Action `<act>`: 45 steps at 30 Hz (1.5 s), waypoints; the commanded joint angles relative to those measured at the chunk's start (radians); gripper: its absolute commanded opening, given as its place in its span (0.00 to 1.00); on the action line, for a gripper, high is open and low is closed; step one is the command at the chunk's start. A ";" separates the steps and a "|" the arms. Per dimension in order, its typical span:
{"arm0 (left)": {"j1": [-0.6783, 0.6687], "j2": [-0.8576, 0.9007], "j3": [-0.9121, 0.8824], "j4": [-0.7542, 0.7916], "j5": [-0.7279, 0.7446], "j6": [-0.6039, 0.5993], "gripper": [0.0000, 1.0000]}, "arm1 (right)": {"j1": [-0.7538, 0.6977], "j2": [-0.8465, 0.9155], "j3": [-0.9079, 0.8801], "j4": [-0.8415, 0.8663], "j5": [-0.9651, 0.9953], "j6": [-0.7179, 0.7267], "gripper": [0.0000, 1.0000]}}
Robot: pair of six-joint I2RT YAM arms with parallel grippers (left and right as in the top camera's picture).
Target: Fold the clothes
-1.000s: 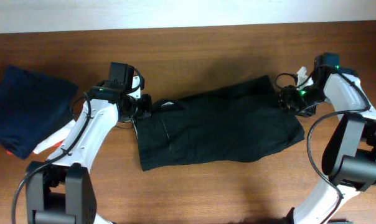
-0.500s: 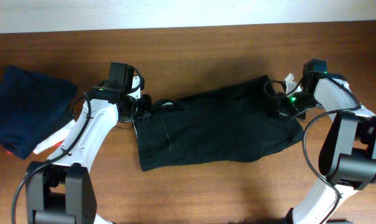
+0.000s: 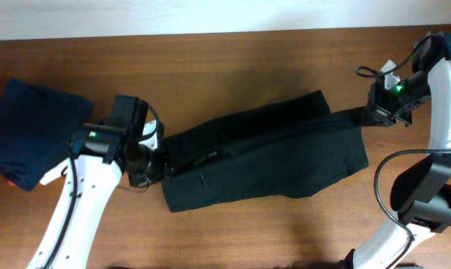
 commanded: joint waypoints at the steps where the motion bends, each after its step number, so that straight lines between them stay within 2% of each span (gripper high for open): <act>1: 0.012 -0.061 0.008 -0.123 -0.003 -0.050 0.01 | -0.031 -0.016 0.031 -0.005 0.158 0.002 0.04; 5: 0.012 -0.071 0.005 -0.224 -0.020 -0.084 0.01 | -0.029 -0.019 0.031 -0.004 0.161 0.002 0.04; 10: 0.012 -0.071 -0.020 -0.174 -0.234 -0.249 0.01 | -0.005 -0.018 0.031 0.085 0.147 0.002 0.04; 14: 0.012 -0.070 -0.108 0.045 -0.249 -0.262 0.01 | 0.057 -0.005 0.031 0.171 0.154 0.001 0.10; 17: 0.012 -0.070 -0.210 0.223 -0.329 -0.293 0.01 | 0.099 0.008 0.030 0.229 0.194 0.002 0.10; 21: 0.012 -0.061 -0.331 0.423 -0.351 -0.335 0.01 | 0.122 0.028 0.024 0.325 0.194 0.009 0.11; 26: 0.012 -0.029 -0.436 0.632 -0.390 -0.389 0.01 | 0.122 0.078 0.024 0.345 0.194 0.009 0.13; 28: 0.012 0.011 -0.450 0.704 -0.389 -0.389 0.06 | 0.122 0.116 0.024 0.356 0.193 0.009 0.13; 29: 0.012 0.027 -0.450 0.733 -0.388 -0.389 0.13 | 0.122 0.130 0.024 0.356 0.193 0.009 0.13; 31: 0.012 0.059 -0.450 0.782 -0.387 -0.389 0.13 | 0.123 0.153 0.024 0.341 0.190 0.009 0.14; 33: 0.012 0.083 -0.450 0.816 -0.382 -0.389 0.13 | 0.123 0.167 0.024 0.312 0.170 0.008 0.18; 34: 0.012 0.102 -0.450 0.835 -0.377 -0.389 0.13 | 0.123 0.176 0.022 0.284 0.164 0.008 0.25; 35: 0.012 0.117 -0.450 0.847 -0.375 -0.389 0.13 | 0.123 0.181 0.014 0.278 0.163 0.008 0.38; 40: 0.012 0.152 -0.450 0.900 -0.378 -0.388 0.13 | 0.142 0.188 -0.096 0.311 0.092 -0.048 0.41; 45: 0.012 0.153 -0.450 0.938 -0.380 -0.388 0.17 | 0.196 0.188 -0.282 0.473 0.077 -0.048 0.46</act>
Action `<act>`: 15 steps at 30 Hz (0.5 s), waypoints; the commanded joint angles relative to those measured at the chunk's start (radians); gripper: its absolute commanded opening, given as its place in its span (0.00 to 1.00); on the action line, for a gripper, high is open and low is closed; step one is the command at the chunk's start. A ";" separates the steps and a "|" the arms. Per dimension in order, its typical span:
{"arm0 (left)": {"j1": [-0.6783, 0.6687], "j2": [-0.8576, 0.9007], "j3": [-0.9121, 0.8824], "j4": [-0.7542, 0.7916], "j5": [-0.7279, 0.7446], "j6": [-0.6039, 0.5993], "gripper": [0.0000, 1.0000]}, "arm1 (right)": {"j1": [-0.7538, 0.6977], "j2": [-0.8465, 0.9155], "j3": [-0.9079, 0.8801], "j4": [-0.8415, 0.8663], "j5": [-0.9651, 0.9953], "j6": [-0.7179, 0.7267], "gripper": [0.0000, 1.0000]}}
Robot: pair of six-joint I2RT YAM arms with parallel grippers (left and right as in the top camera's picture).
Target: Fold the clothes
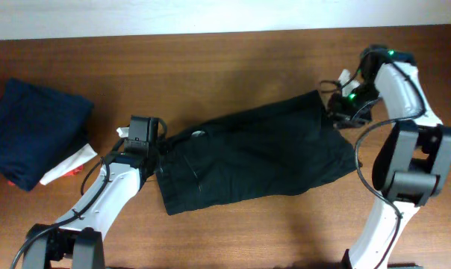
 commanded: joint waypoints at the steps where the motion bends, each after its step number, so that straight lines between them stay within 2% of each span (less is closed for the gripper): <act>1: 0.004 0.009 -0.008 0.005 -0.004 -0.008 0.17 | 0.050 0.007 -0.113 0.098 -0.049 -0.013 0.47; 5: 0.004 0.009 -0.008 -0.003 -0.003 -0.005 0.17 | 0.073 0.007 -0.190 0.206 -0.105 -0.010 0.45; 6: 0.004 0.009 -0.008 -0.008 -0.003 -0.005 0.17 | 0.073 0.007 -0.195 0.215 -0.103 -0.010 0.22; 7: 0.004 0.009 -0.008 -0.011 -0.004 -0.005 0.17 | 0.073 0.007 -0.195 0.222 -0.103 -0.010 0.04; 9: 0.004 0.009 -0.008 -0.014 -0.004 -0.005 0.17 | 0.060 0.005 -0.167 0.211 -0.103 -0.010 0.04; 15: 0.004 0.009 -0.008 -0.012 -0.032 -0.005 0.17 | -0.006 -0.010 0.116 0.122 -0.108 0.021 0.04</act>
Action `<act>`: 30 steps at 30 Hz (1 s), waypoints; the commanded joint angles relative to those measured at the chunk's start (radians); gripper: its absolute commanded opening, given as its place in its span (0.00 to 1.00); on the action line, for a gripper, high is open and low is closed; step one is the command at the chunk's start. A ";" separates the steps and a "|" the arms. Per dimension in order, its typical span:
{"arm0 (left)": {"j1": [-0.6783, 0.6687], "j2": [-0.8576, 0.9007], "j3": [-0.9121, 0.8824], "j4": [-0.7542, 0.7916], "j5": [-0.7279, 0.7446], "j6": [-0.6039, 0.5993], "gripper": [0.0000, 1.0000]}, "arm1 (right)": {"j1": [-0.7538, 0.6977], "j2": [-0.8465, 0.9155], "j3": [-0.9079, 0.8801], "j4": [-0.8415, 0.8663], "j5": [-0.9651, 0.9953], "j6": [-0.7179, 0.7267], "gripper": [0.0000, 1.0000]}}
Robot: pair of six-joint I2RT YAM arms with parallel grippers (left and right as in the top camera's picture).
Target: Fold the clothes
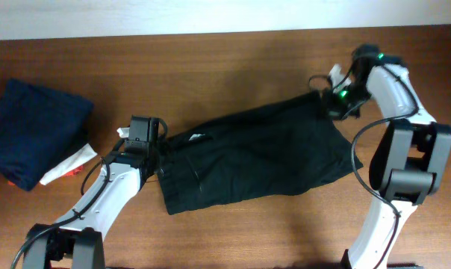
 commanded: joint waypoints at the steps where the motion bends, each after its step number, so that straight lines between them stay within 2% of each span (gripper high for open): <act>1: 0.004 0.009 -0.008 0.001 -0.052 -0.005 0.17 | -0.011 -0.017 0.080 0.043 -0.001 0.011 0.07; 5: 0.004 0.009 -0.008 0.053 -0.056 -0.005 0.18 | 0.019 -0.016 0.043 0.155 0.018 0.010 0.08; 6: 0.004 0.009 -0.008 0.065 -0.056 -0.005 0.22 | 0.024 -0.016 0.037 0.171 0.039 0.011 0.08; 9: 0.004 0.015 -0.008 0.095 -0.056 -0.005 0.45 | 0.025 -0.014 0.037 0.181 0.124 0.011 0.08; 11: 0.004 0.040 -0.008 0.095 -0.055 -0.005 0.57 | 0.024 -0.014 0.037 0.158 0.199 0.011 0.23; 12: 0.004 0.050 -0.008 0.089 -0.055 0.004 0.61 | 0.024 -0.014 0.037 0.140 0.227 0.011 0.27; 14: 0.004 0.059 -0.008 0.058 -0.055 0.029 0.63 | 0.024 -0.014 0.037 0.103 0.237 0.010 0.47; 16: 0.004 0.058 -0.008 0.020 -0.030 0.029 0.68 | 0.024 -0.014 0.037 0.051 0.259 0.011 0.46; 17: 0.004 0.058 -0.008 0.002 -0.007 0.029 0.78 | 0.023 -0.014 0.037 0.010 0.259 0.011 0.45; 18: 0.004 0.058 -0.008 -0.011 -0.002 0.037 0.82 | 0.023 -0.014 0.037 -0.037 0.276 0.034 0.43; 21: 0.004 0.058 -0.008 -0.005 0.001 0.062 0.86 | 0.023 -0.014 0.037 -0.137 0.288 0.060 0.40; 22: 0.006 0.055 -0.006 -0.003 0.040 0.082 0.91 | 0.021 -0.014 0.037 -0.170 0.288 0.060 0.40; 24: 0.020 0.026 0.004 -0.009 0.166 0.206 0.96 | 0.006 -0.017 0.037 -0.222 0.288 0.060 0.40; 27: 0.052 -0.061 0.005 -0.050 0.332 0.317 0.99 | -0.042 -0.019 0.037 -0.273 0.242 0.060 0.41; 30: 0.052 -0.069 -0.004 -0.141 0.307 0.325 0.99 | -0.068 -0.019 0.037 -0.282 0.219 0.060 0.41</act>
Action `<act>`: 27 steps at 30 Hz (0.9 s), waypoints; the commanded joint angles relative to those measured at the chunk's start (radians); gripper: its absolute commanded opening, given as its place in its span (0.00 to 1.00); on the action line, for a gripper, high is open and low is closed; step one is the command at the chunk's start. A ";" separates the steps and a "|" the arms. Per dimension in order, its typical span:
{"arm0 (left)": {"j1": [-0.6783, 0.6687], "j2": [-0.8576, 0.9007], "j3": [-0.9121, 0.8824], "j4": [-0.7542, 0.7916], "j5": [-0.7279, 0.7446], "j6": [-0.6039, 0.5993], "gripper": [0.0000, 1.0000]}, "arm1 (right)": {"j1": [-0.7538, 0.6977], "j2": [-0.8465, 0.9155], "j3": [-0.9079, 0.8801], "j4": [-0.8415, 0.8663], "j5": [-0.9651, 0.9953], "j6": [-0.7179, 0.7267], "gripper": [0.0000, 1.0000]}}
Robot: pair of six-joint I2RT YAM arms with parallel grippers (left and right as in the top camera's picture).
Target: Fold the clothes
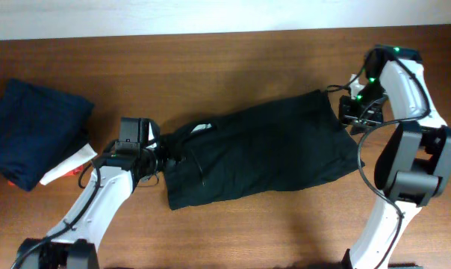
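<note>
A black garment [266, 153] lies spread across the middle of the table, slanting up toward the right, with a small white label [204, 127] showing near its left end. My left gripper [164, 158] sits at the garment's left edge, where the cloth is bunched up around its fingers. My right gripper [350, 112] is at the garment's upper right edge, touching or just beside the cloth. From above its jaws are hidden by the wrist.
A folded dark navy garment [33, 138] lies at the far left. A white and red item [67, 166] pokes out from under it. Bare wooden table [225, 60] runs behind the black garment, with a pale wall edge along the top.
My left gripper has moved right into the garment's left edge, which is now bunched, and the white label has shifted up. My right gripper has moved right and slightly down, off the top corner.
At first the garment was stretched taut between both grippers. Then it lay slack and flatter, with the left gripper at its left edge and the right gripper at its upper right corner. Now the left end is bunched at the left gripper.
</note>
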 commanded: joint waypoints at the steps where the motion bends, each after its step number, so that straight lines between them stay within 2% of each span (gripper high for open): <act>1: 0.003 -0.013 -0.011 -0.076 0.035 0.064 0.99 | -0.020 -0.015 -0.002 -0.005 -0.031 0.009 0.41; 6: 0.003 -0.012 -0.096 -0.054 0.044 0.082 0.97 | -0.018 -0.015 -0.002 -0.004 -0.032 0.009 0.42; 10: 0.003 0.034 -0.145 0.081 0.127 0.090 0.97 | -0.018 -0.015 -0.002 -0.003 -0.043 0.009 0.42; 12: 0.001 0.102 -0.147 0.142 0.177 0.101 0.89 | -0.018 -0.015 -0.002 -0.003 -0.043 0.009 0.42; 14: -0.008 0.161 -0.146 0.203 0.260 0.100 0.73 | -0.018 -0.015 -0.002 -0.004 -0.047 0.009 0.42; 15: -0.015 0.186 -0.146 0.234 0.301 0.100 0.61 | -0.018 -0.015 -0.002 -0.004 -0.047 0.009 0.42; 16: -0.017 0.200 -0.146 0.246 0.311 0.100 0.34 | -0.018 -0.015 -0.002 -0.004 -0.047 0.009 0.42; 17: -0.017 0.201 -0.146 0.245 0.298 0.100 0.13 | -0.018 -0.015 -0.002 -0.004 -0.047 0.009 0.42; 18: -0.014 0.198 -0.146 0.245 0.269 0.101 0.04 | -0.018 -0.015 -0.002 -0.003 -0.047 0.009 0.42; 20: -0.001 0.196 -0.129 0.238 0.198 0.131 0.01 | -0.018 -0.015 -0.002 -0.004 -0.047 0.009 0.42; 23: 0.033 0.195 -0.065 0.189 0.195 0.167 0.01 | -0.018 -0.015 -0.002 -0.004 -0.102 -0.004 0.41; 25: 0.049 0.193 0.037 0.067 0.160 0.216 0.01 | -0.009 -0.015 -0.002 -0.014 -0.298 -0.147 0.34; 27: 0.050 0.185 0.152 -0.107 0.092 0.248 0.01 | 0.025 -0.015 -0.002 -0.025 -0.378 -0.227 0.24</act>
